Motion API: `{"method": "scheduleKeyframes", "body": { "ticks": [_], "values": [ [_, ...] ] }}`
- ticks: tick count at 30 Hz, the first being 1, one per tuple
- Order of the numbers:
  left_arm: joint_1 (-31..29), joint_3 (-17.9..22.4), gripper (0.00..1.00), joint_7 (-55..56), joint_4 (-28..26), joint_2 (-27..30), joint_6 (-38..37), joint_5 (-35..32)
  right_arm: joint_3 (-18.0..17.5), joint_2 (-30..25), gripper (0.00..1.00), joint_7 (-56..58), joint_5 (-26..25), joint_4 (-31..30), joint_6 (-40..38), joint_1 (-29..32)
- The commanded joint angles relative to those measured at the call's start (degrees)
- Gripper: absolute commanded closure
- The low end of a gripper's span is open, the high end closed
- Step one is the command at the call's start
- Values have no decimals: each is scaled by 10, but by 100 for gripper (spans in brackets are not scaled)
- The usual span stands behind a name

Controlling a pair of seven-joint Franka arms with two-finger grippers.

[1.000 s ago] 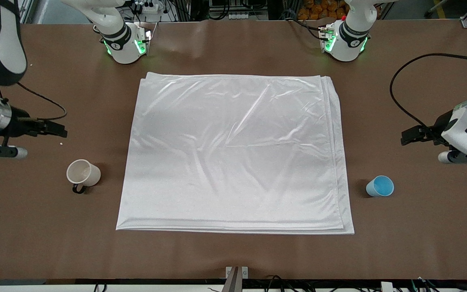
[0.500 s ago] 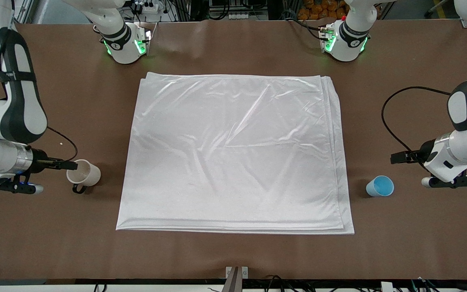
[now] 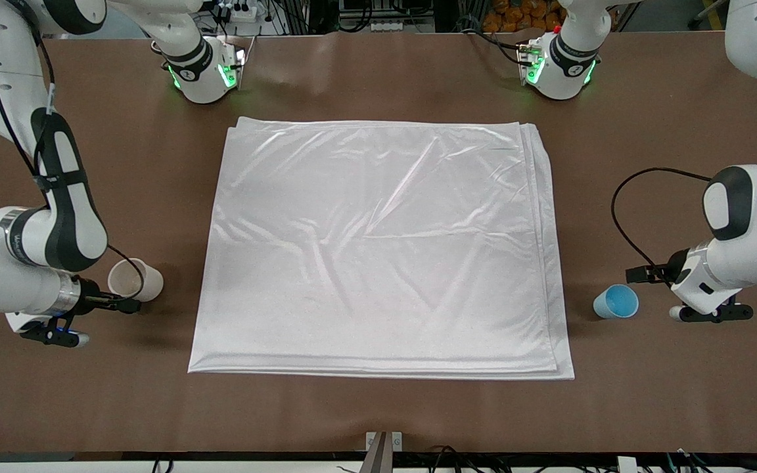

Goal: Place blue cup into white mug on cloth

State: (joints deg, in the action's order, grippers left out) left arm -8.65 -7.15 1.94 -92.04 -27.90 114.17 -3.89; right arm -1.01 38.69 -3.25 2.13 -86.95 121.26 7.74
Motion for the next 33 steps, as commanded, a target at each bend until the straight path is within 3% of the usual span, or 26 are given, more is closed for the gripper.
{"method": "scheduleKeyframes", "body": {
  "ticks": [1, 8, 13, 19, 33],
  "values": [
    [-16, -3, 0, -11, -2, -24, 39, -22, -3, 27, 0, -14, 7, 23, 7, 4],
    [-20, -4, 0, -10, -2, -47, 72, -24, -3, 43, 2, -16, 7, 21, 11, 5],
    [-20, -4, 0, -10, -2, -62, 89, -24, -3, 46, 39, -9, 9, 17, 9, 9],
    [-21, -4, 0, -10, -2, -70, 101, -24, -3, 46, 99, -4, 9, 16, 5, 13],
    [-20, -4, 0, -10, -2, -80, 113, -23, -6, 42, 100, -6, 9, 19, -4, 8]
  ]
}}
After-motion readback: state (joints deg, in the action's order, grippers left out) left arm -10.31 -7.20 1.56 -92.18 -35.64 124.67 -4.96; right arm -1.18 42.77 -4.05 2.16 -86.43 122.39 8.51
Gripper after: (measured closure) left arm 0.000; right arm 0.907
